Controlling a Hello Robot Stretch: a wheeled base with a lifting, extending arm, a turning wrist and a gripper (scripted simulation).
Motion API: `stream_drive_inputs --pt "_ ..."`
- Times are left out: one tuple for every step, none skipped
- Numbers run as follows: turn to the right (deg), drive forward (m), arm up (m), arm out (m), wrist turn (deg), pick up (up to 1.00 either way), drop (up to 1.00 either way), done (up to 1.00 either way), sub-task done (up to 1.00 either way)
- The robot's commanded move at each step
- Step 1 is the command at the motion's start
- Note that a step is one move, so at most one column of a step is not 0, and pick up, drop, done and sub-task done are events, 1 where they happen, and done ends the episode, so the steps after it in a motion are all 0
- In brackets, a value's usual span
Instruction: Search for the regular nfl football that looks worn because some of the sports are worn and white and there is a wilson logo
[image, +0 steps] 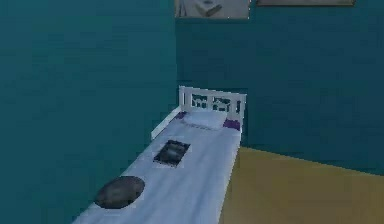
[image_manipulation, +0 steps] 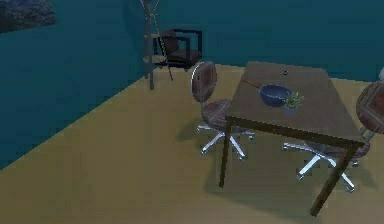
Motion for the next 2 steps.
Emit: stream_drive_inputs --pt "-18.0 0.0 0.0 0.0 0.0 0.0 0.0 0.0 0.0" --pt "0.0 0.0 0.0 0.0 0.0 0.0 0.0 1.0 0.0"
